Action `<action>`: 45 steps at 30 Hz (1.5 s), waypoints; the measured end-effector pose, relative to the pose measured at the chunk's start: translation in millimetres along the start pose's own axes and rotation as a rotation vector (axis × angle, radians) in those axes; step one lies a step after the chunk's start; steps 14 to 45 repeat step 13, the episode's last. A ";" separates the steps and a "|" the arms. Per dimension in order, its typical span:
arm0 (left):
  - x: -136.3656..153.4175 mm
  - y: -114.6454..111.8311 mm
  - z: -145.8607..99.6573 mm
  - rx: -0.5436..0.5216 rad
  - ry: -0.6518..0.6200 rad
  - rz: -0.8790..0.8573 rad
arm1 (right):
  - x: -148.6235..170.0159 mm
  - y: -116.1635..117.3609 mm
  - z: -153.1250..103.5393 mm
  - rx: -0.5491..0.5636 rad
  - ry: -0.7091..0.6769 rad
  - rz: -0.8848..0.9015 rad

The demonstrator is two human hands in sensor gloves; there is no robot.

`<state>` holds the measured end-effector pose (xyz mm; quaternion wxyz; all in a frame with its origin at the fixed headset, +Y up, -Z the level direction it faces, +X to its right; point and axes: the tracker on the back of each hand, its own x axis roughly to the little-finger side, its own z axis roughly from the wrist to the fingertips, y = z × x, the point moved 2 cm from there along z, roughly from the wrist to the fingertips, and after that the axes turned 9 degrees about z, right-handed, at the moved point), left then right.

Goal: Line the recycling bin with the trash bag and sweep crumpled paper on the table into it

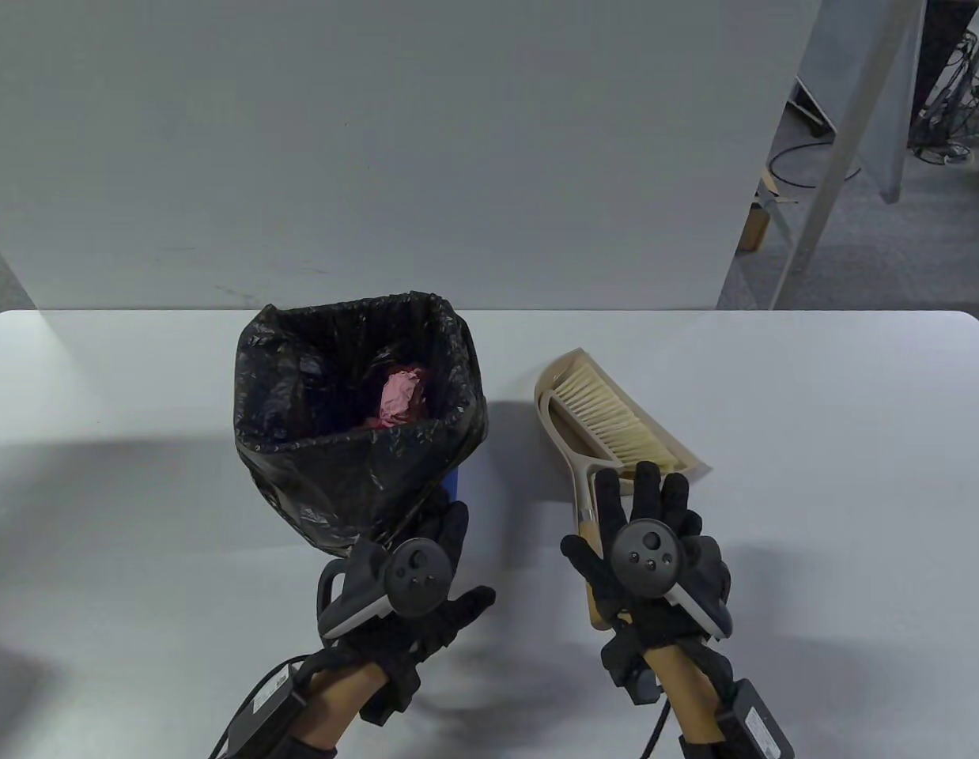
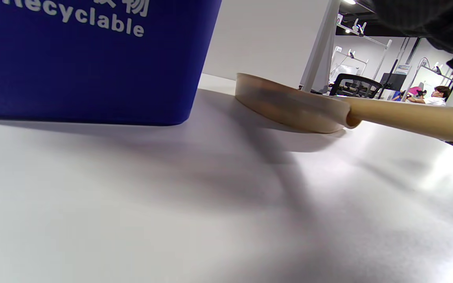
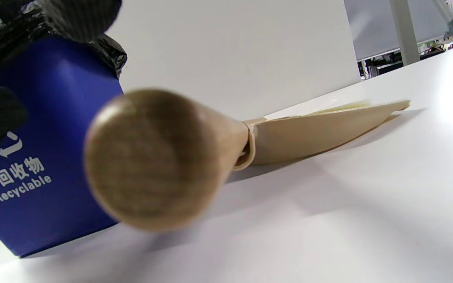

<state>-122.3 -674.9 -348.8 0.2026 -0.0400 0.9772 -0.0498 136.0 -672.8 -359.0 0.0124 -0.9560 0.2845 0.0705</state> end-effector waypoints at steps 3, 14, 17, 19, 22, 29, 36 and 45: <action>0.4 -0.2 -0.1 0.005 0.003 -0.009 | -0.3 0.6 0.0 0.001 -0.006 0.009; 0.8 -0.2 -0.4 0.010 0.004 -0.011 | -0.2 0.4 -0.7 -0.007 0.001 0.027; 0.8 -0.2 -0.4 0.010 0.004 -0.011 | -0.2 0.4 -0.7 -0.007 0.001 0.027; 0.8 -0.2 -0.4 0.010 0.004 -0.011 | -0.2 0.4 -0.7 -0.007 0.001 0.027; 0.8 -0.2 -0.4 0.010 0.004 -0.011 | -0.2 0.4 -0.7 -0.007 0.001 0.027; 0.8 -0.2 -0.4 0.010 0.004 -0.011 | -0.2 0.4 -0.7 -0.007 0.001 0.027; 0.8 -0.2 -0.4 0.010 0.004 -0.011 | -0.2 0.4 -0.7 -0.007 0.001 0.027; 0.8 -0.2 -0.4 0.010 0.004 -0.011 | -0.2 0.4 -0.7 -0.007 0.001 0.027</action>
